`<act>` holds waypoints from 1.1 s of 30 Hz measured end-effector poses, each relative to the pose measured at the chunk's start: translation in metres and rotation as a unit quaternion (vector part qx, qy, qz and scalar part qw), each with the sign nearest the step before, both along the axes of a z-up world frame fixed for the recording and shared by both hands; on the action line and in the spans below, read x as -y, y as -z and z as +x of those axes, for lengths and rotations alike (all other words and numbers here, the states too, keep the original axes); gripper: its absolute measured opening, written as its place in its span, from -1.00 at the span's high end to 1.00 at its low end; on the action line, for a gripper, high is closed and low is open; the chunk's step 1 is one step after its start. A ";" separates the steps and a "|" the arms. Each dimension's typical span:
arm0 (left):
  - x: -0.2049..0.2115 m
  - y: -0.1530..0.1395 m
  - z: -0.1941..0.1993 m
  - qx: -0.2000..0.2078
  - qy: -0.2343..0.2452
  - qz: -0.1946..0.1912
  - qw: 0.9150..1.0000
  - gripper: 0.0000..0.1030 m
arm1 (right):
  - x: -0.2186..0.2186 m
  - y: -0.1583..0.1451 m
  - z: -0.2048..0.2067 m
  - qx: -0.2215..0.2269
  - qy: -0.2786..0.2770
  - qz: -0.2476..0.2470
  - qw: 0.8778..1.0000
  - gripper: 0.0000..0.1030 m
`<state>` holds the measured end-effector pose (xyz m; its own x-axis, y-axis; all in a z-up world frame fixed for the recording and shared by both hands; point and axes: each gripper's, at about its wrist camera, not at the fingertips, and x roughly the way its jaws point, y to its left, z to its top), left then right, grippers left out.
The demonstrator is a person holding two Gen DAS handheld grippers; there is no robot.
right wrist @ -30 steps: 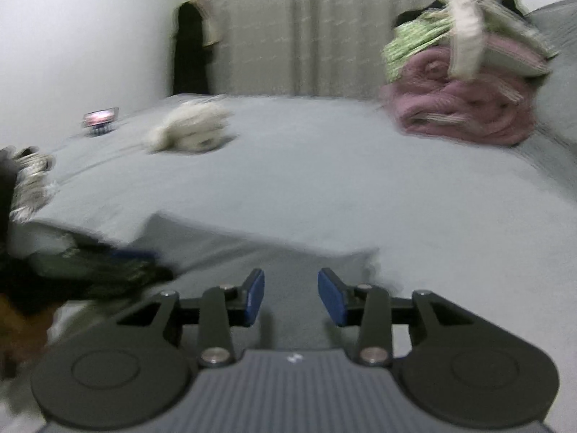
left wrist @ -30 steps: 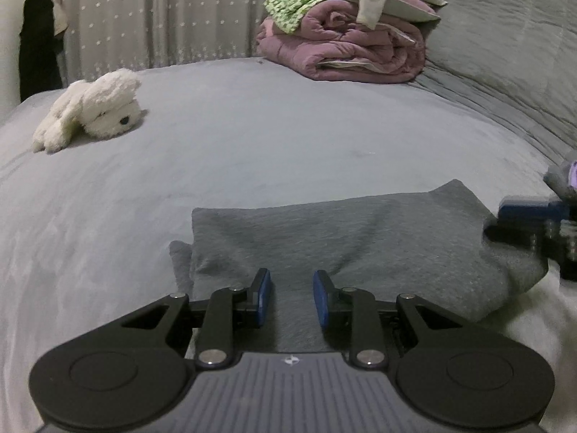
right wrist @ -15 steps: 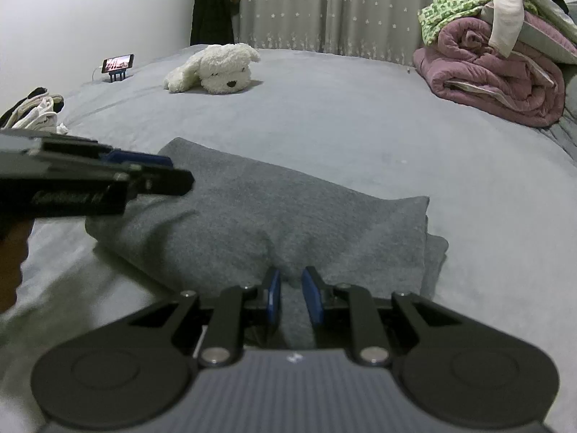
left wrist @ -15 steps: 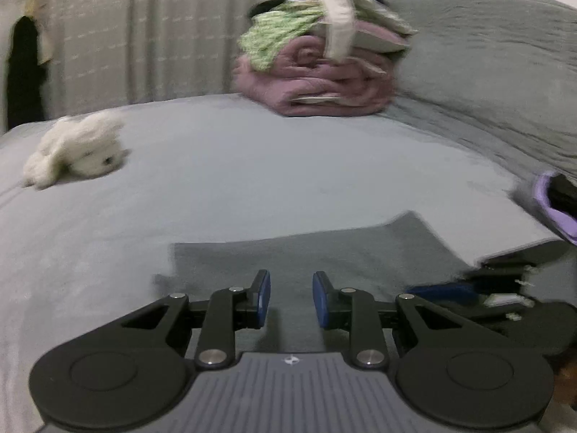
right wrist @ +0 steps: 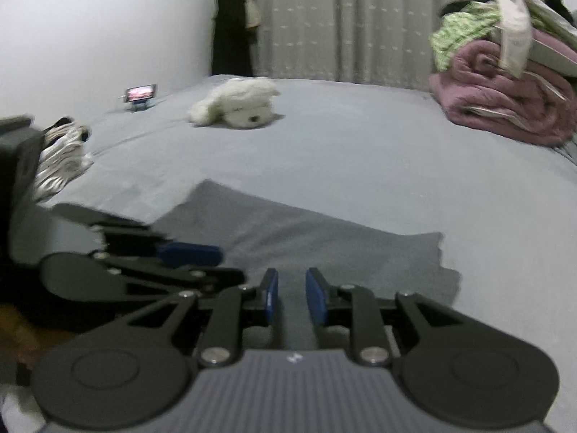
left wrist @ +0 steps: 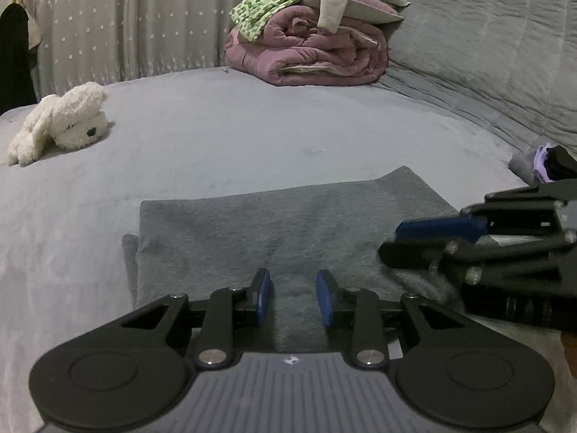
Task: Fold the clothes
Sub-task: 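Press and smooth the folded shirt's edge with both grippers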
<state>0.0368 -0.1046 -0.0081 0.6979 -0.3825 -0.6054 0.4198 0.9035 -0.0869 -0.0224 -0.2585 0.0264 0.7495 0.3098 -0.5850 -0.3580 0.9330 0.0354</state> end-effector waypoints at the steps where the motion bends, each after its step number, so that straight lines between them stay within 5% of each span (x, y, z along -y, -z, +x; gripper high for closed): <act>1: -0.001 0.000 0.000 -0.001 0.000 -0.001 1.000 0.41 | -0.004 0.004 0.001 -0.005 -0.003 -0.011 1.000 0.60; 8: -0.004 0.000 0.000 -0.004 -0.003 -0.006 1.000 0.41 | -0.006 0.015 0.011 -0.041 -0.006 -0.013 0.999 0.63; 15: -0.014 -0.011 -0.004 -0.008 -0.029 -0.022 0.999 0.42 | -0.006 0.009 0.007 -0.023 -0.007 -0.020 0.999 0.63; 33: -0.035 -0.009 0.004 -0.036 -0.077 -0.030 0.996 0.42 | 0.026 0.004 0.014 -0.052 0.070 -0.018 0.996 0.61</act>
<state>0.0409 -0.0692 0.0008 0.7064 -0.3114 -0.6356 0.2672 0.9489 -0.1680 -0.0084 -0.2847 0.0219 0.7189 0.1835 -0.6704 -0.2198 0.9750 0.0311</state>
